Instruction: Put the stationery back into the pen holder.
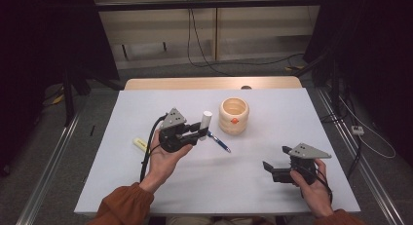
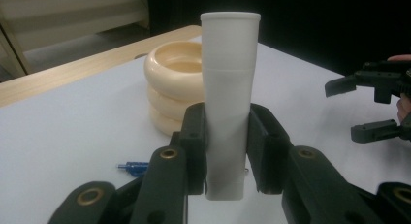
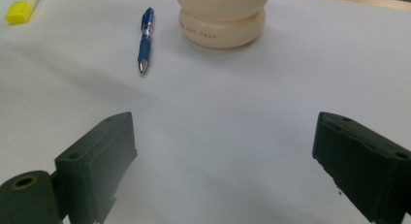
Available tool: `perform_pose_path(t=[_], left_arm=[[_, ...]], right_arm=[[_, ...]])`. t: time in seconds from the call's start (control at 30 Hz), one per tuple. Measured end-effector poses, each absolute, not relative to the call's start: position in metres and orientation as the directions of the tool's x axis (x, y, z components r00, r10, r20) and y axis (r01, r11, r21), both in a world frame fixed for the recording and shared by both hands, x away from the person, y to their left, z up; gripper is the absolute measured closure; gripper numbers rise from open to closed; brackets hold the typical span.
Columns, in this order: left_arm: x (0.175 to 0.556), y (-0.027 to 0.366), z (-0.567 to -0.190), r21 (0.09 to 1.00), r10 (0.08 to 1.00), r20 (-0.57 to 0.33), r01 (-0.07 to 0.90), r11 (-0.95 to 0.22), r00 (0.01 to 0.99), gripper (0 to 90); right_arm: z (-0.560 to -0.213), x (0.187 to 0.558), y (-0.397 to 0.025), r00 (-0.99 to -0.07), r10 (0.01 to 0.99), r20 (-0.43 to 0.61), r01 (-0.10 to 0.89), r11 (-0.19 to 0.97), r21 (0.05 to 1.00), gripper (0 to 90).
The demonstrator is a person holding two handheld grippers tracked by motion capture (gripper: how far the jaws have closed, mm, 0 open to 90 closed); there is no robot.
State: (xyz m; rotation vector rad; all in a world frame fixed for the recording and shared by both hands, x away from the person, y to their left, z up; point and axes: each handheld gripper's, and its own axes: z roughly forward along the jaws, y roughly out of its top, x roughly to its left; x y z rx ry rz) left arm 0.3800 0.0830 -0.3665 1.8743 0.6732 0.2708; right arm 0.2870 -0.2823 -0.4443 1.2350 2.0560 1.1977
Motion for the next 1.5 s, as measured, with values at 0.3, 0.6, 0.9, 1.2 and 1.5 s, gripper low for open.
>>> perform_pose_path(t=[0.3,0.6,0.9,1.2,1.5], left_arm=[[0.394,0.074,-0.364,0.919,0.576,-0.123,0.312,-0.242,0.809,70.8],[0.412,0.060,-0.364,0.927,0.581,-0.130,0.307,-0.217,0.804,70.8],[0.430,0.042,-0.365,0.931,0.570,-0.142,0.305,-0.201,0.809,70.8],[0.446,0.021,-0.365,0.935,0.562,-0.132,0.290,-0.202,0.817,70.9],[0.461,0.008,-0.370,0.938,0.563,-0.155,0.300,-0.174,0.811,70.8]], right_arm=[[-0.445,0.287,-0.281,-0.499,0.865,0.050,0.468,0.221,0.856,7.7],[-0.446,0.287,-0.281,-0.506,0.861,0.052,0.468,0.223,0.855,7.6],[-0.447,0.287,-0.280,-0.513,0.857,0.050,0.469,0.232,0.852,7.5],[-0.448,0.287,-0.281,-0.515,0.856,0.050,0.472,0.234,0.850,7.5],[-0.448,0.286,-0.281,-0.519,0.854,0.051,0.474,0.238,0.848,7.4]])
